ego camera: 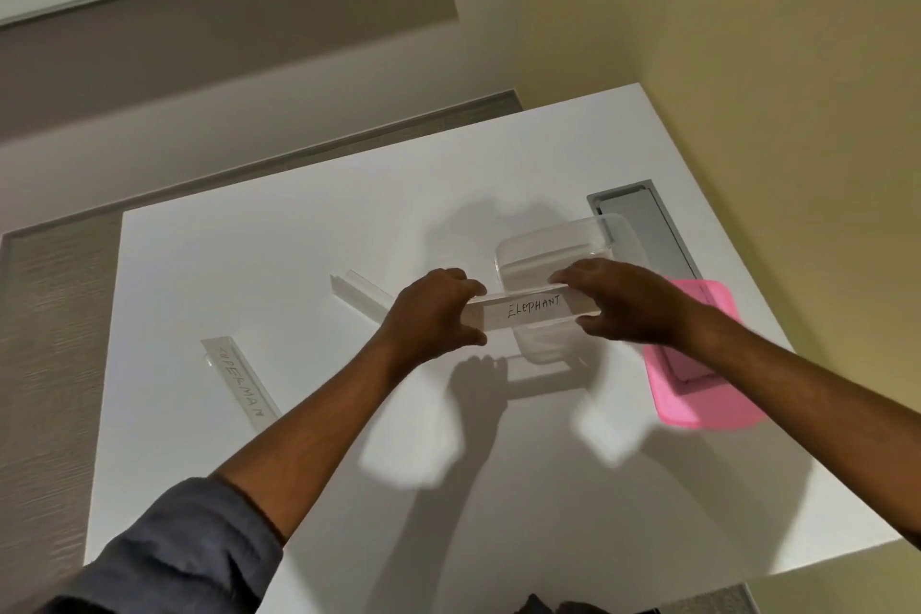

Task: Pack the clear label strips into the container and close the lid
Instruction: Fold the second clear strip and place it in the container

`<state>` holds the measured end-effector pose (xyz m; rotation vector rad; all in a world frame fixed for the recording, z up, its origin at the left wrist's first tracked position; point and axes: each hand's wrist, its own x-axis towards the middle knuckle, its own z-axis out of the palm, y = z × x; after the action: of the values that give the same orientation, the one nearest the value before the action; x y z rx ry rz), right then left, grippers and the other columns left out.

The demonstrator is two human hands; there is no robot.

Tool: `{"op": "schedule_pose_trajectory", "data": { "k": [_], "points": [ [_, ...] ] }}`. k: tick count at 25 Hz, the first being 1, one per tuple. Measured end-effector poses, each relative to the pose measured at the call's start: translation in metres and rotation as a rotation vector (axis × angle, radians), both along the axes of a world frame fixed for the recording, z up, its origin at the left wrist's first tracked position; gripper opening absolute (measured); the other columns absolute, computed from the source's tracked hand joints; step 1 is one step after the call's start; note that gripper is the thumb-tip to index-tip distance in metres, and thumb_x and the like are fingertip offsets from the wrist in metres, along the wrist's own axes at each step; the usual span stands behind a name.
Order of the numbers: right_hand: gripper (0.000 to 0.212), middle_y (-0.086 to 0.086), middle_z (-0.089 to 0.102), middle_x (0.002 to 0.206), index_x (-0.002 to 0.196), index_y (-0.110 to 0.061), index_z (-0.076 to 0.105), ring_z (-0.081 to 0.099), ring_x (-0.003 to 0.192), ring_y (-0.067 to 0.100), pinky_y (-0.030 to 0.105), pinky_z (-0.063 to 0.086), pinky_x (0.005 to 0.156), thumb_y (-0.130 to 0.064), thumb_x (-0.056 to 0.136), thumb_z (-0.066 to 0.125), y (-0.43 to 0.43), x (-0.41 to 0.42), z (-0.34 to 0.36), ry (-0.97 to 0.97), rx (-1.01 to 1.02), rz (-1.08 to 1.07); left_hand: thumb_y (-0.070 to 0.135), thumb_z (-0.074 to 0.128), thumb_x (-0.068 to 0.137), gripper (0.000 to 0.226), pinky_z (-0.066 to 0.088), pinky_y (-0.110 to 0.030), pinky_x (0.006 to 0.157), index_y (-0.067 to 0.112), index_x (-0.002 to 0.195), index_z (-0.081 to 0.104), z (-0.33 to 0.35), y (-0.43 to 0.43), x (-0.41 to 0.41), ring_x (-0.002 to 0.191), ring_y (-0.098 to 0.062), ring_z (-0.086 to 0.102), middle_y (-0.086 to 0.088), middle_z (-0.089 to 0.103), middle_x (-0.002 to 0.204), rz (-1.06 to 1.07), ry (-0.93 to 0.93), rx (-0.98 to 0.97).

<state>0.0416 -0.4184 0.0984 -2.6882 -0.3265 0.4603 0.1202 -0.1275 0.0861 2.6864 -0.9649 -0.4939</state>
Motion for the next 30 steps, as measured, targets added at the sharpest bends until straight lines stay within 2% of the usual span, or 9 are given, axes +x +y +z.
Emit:
{"op": "schedule_pose_trajectory", "data": {
  "k": [4,8,12,18,22,27,30],
  "points": [
    [0.064,0.008,0.065,0.142,0.147,-0.013,0.058,0.061,0.130,0.031,0.048,0.054,0.099,-0.012,0.086,0.079,-0.031,0.015,-0.003,-0.015,-0.052,0.020,0.047,0.088,0.080,0.068,0.055,-0.037,0.085,0.023,0.140,0.067,-0.007,-0.036,0.004,0.119,-0.024,0.064,0.001,0.069,0.119,0.019,-0.067,0.024],
    [0.061,0.010,0.068,0.134,0.142,-0.012,0.059,0.065,0.122,0.033,0.050,0.058,0.089,-0.013,0.085,0.079,-0.054,0.031,-0.017,-0.064,-0.181,0.058,0.043,0.089,0.081,0.062,0.055,-0.038,0.084,0.014,0.131,0.066,-0.017,-0.071,0.011,0.117,-0.026,0.063,-0.003,0.067,0.120,0.022,-0.050,0.058],
    [0.052,0.007,0.070,0.120,0.132,-0.013,0.059,0.069,0.108,0.031,0.046,0.060,0.079,-0.012,0.083,0.076,-0.067,0.047,-0.037,-0.055,-0.357,0.133,0.038,0.089,0.083,0.057,0.046,-0.035,0.074,0.011,0.127,0.064,-0.034,-0.102,0.017,0.113,-0.029,0.062,-0.007,0.065,0.117,0.000,-0.042,0.119],
    [0.044,0.007,0.068,0.115,0.122,-0.013,0.063,0.069,0.103,0.028,0.044,0.061,0.077,-0.011,0.081,0.078,-0.078,0.063,-0.060,0.034,-0.410,0.174,0.028,0.090,0.083,0.051,0.061,-0.044,0.079,0.009,0.122,0.064,-0.056,-0.124,0.019,0.108,-0.031,0.067,-0.009,0.070,0.113,-0.041,-0.055,0.203],
    [0.034,0.009,0.068,0.113,0.117,-0.012,0.064,0.070,0.101,0.030,0.041,0.059,0.075,-0.007,0.083,0.070,-0.079,0.066,-0.074,0.054,-0.417,0.195,0.020,0.091,0.080,0.049,0.058,-0.044,0.078,0.007,0.118,0.062,-0.068,-0.136,0.020,0.108,-0.033,0.067,-0.012,0.070,0.113,-0.052,-0.045,0.249],
    [0.036,0.012,0.066,0.114,0.117,-0.009,0.062,0.068,0.104,0.034,0.038,0.048,0.068,-0.002,0.083,0.066,-0.076,0.067,-0.093,0.088,-0.437,0.175,0.016,0.090,0.080,0.048,0.057,-0.044,0.079,0.006,0.118,0.062,-0.083,-0.145,0.019,0.112,-0.034,0.068,-0.013,0.070,0.117,-0.043,-0.002,0.294],
    [0.035,0.011,0.066,0.117,0.118,-0.009,0.063,0.067,0.107,0.032,0.041,0.057,0.076,-0.003,0.084,0.069,-0.076,0.066,-0.103,0.116,-0.432,0.182,0.014,0.088,0.080,0.046,0.057,-0.045,0.081,0.005,0.116,0.062,-0.091,-0.147,0.019,0.112,-0.035,0.068,-0.014,0.070,0.116,-0.034,0.050,0.301]
  ]
}}
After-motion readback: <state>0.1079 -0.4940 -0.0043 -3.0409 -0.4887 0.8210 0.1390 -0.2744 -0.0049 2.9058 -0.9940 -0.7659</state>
